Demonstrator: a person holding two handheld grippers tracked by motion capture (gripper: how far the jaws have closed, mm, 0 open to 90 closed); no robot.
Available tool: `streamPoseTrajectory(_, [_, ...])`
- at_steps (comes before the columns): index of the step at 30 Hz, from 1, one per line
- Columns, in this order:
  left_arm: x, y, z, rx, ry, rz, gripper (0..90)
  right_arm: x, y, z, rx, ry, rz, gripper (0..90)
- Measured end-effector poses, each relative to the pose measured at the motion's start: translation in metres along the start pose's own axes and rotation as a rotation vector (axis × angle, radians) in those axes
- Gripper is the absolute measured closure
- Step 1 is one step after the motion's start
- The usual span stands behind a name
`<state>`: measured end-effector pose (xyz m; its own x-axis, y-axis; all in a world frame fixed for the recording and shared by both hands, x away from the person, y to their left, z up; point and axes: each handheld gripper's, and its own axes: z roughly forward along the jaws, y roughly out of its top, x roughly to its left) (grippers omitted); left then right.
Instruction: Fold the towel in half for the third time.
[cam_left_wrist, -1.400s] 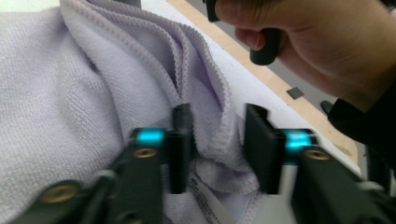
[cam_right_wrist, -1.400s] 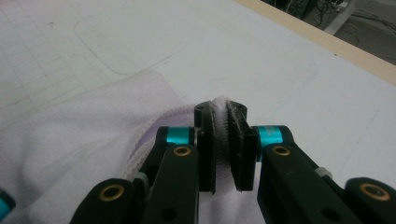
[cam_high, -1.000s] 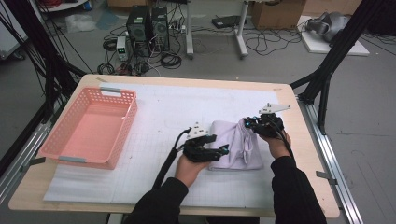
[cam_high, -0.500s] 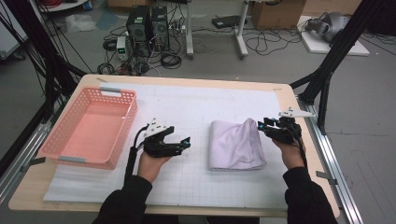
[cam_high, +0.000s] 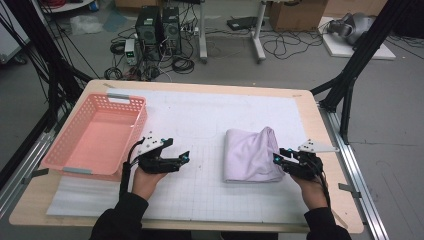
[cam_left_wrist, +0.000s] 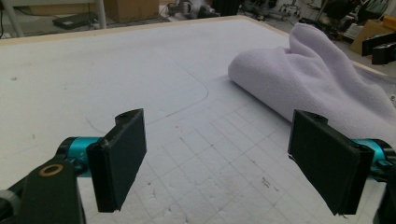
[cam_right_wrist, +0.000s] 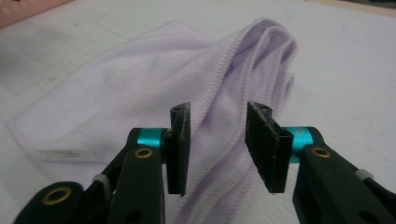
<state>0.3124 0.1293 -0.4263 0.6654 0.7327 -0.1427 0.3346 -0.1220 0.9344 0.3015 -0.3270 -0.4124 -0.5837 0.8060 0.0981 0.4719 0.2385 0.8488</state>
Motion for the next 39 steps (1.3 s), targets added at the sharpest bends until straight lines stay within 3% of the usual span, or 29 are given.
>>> streamPoseTrajectory(4, [0.001, -0.003, -0.003, 0.009, 0.012, -0.006, 20.1, 0.008, -0.002, 0.005, 0.038, 0.049, -0.021, 57.4])
streamPoseTrajectory(9, [0.004, -0.006, -0.007, 0.013, 0.021, -0.02, 20.3, 0.016, -0.005, 0.018, 0.109, 0.058, -0.04, 62.2])
streamPoseTrajectory(12, [0.005, -0.006, -0.009, 0.01, 0.019, -0.03, 20.3, 0.019, -0.006, 0.021, 0.12, 0.054, -0.04, 67.0])
streamPoseTrajectory(16, [0.006, -0.006, -0.014, 0.02, 0.02, -0.023, 20.3, 0.019, -0.007, 0.022, 0.123, 0.081, -0.034, 84.9])
streamPoseTrajectory(21, [0.009, -0.009, -0.019, 0.023, 0.031, -0.038, 20.3, 0.02, -0.005, 0.018, 0.102, 0.078, -0.036, 86.5])
streamPoseTrajectory(27, [0.01, -0.01, -0.018, 0.024, 0.035, -0.048, 20.3, 0.015, -0.003, 0.003, 0.095, 0.032, -0.007, 86.7])
streamPoseTrajectory(29, [0.009, -0.011, -0.018, 0.024, 0.033, -0.052, 20.3, 0.015, -0.003, -0.002, 0.122, 0.005, 0.006, 86.7])
streamPoseTrajectory(35, [0.009, -0.011, -0.017, 0.03, 0.037, -0.05, 20.3, 0.024, -0.008, -0.011, 0.208, -0.079, -0.025, 86.8])
streamPoseTrajectory(39, [0.009, -0.011, -0.017, 0.03, 0.041, -0.052, 20.4, 0.024, -0.011, -0.015, 0.267, -0.131, -0.002, 86.7])
